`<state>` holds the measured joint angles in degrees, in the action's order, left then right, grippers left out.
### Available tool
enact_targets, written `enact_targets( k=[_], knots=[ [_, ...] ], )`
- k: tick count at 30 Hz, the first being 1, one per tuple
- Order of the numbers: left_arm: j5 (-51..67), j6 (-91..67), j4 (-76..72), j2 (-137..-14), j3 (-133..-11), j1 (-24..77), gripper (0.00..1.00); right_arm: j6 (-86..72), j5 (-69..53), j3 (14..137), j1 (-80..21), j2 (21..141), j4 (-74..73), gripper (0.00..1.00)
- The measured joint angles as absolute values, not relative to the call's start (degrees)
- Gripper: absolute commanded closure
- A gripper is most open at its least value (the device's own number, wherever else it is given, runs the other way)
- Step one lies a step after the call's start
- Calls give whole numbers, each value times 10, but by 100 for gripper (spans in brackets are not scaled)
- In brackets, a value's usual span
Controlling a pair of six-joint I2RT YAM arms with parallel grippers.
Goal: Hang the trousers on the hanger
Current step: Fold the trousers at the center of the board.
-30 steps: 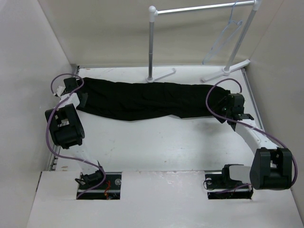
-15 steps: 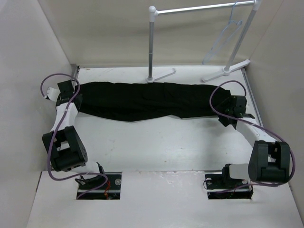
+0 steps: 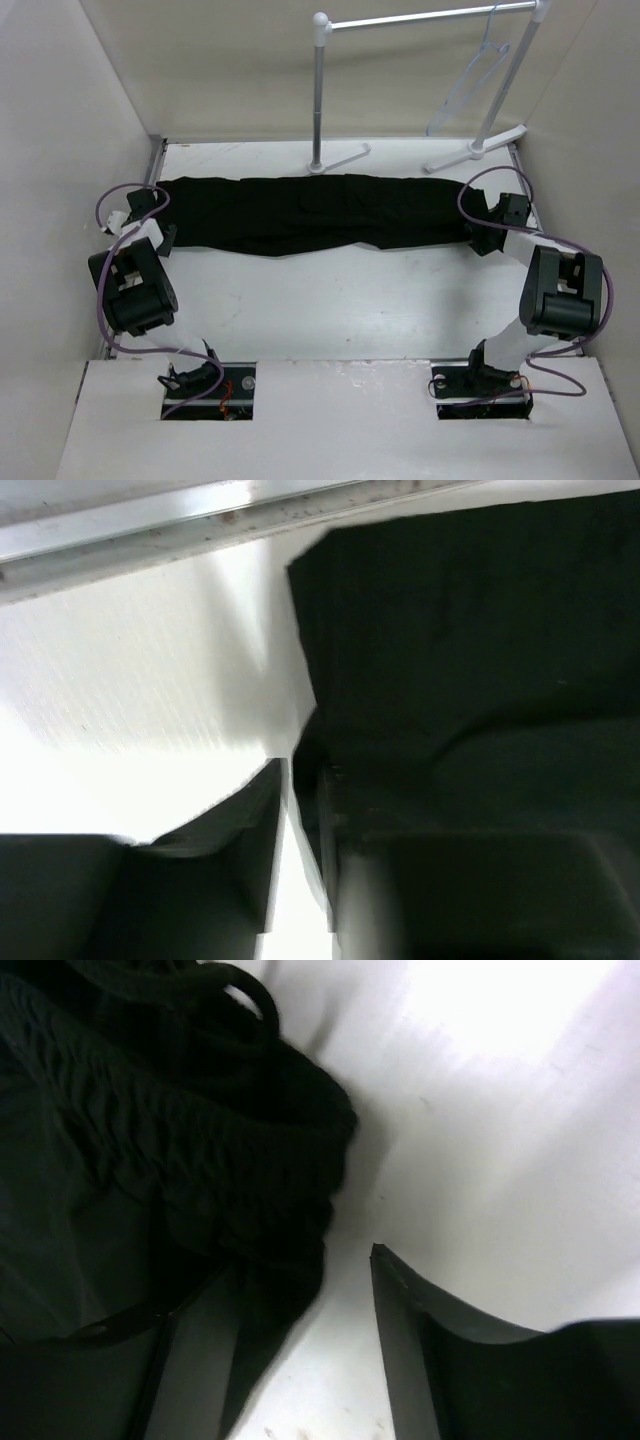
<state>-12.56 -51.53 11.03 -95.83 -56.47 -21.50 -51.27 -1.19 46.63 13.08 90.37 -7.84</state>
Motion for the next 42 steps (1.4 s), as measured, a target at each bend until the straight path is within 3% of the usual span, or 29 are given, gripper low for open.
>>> enact_targets(
  k=[2,5,10,20,22,24,27,29,35,42],
  knots=[
    [-124,-515,109,-966,-567,-216,58,-513,-15,476,131,923,-69,67],
    [-121,-515,107,-971,-568,-216,45,-520,-18,484,131,943,-65,83],
    [-119,-514,98,-963,-555,-218,32,-528,-14,484,132,934,-70,86],
    [-94,-513,64,-980,-559,-217,35,-528,-13,487,142,919,-70,87],
    [-90,-514,43,-992,-566,-215,37,-528,-13,487,142,919,-70,87],
    [-84,-514,28,-1004,-574,-214,47,-528,-13,487,142,918,-70,87],
    [-70,-518,5,-1034,-594,-214,85,-528,-13,485,144,912,-70,89],
    [-64,-518,-10,-1051,-602,-214,99,-528,-13,481,146,903,-70,91],
    [-79,-511,27,-1032,-602,-226,100,-528,-2,453,163,847,-89,97],
    [-139,-479,142,-870,-570,-236,100,-539,5,367,201,698,-145,97]
  ],
)
